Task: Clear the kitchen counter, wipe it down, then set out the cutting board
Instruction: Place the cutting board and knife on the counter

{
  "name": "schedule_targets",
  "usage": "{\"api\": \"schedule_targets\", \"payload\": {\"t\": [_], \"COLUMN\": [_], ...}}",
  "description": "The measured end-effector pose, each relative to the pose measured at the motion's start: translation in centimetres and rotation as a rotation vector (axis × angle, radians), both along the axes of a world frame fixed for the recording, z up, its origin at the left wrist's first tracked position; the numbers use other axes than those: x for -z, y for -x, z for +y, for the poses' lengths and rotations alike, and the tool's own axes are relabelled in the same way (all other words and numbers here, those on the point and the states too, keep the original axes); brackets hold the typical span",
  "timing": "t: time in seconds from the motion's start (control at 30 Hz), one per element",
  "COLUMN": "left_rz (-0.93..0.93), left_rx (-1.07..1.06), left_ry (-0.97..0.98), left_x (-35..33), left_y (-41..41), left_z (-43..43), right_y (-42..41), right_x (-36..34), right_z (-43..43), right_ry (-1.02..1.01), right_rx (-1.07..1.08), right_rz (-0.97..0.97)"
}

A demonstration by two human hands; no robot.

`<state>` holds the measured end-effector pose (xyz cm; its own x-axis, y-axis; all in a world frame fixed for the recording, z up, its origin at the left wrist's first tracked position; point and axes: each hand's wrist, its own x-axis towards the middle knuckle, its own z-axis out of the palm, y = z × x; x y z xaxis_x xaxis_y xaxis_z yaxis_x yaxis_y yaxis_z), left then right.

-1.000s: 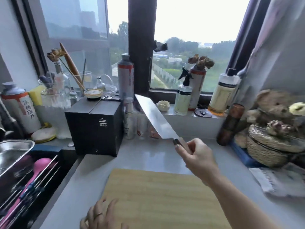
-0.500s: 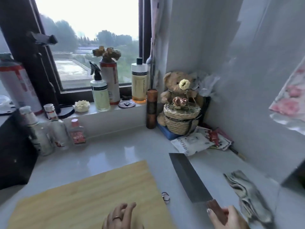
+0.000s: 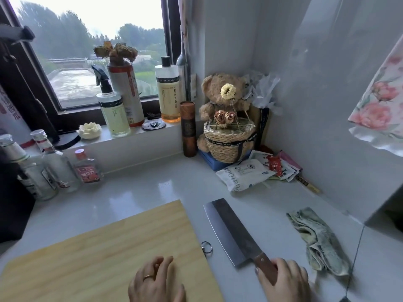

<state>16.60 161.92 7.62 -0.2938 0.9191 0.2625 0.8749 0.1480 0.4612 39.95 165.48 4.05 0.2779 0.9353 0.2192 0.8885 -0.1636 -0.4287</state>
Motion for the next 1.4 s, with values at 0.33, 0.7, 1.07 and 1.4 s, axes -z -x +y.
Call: {"api": "schedule_targets", "payload": {"t": [0.33, 0.7, 1.07, 1.4], "left_rz": [-0.094, -0.062, -0.665, -1.378], "left_rx": [-0.046, -0.088, 0.03, -0.639], "left_ry": [0.006, 0.091, 0.039, -0.483], "left_x": [-0.6, -1.8, -6.7, -7.7], "left_y": [-0.7, -2.6, -4.3, 5.6], "left_z": [0.1, 1.3, -3.8, -26.3], "right_y": [0.2, -10.5, 1.0, 21.8], "right_x": [-0.8, -4.6, -11.3, -12.5], "right_z": [0.7, 7.1, 3.1, -21.0], "right_ry": [0.038, 0.252, 0.042, 0.31], "right_rx": [-0.116, 0.159, -0.48, -1.445], "right_rz": [0.014, -0.108, 0.463, 0.424]}}
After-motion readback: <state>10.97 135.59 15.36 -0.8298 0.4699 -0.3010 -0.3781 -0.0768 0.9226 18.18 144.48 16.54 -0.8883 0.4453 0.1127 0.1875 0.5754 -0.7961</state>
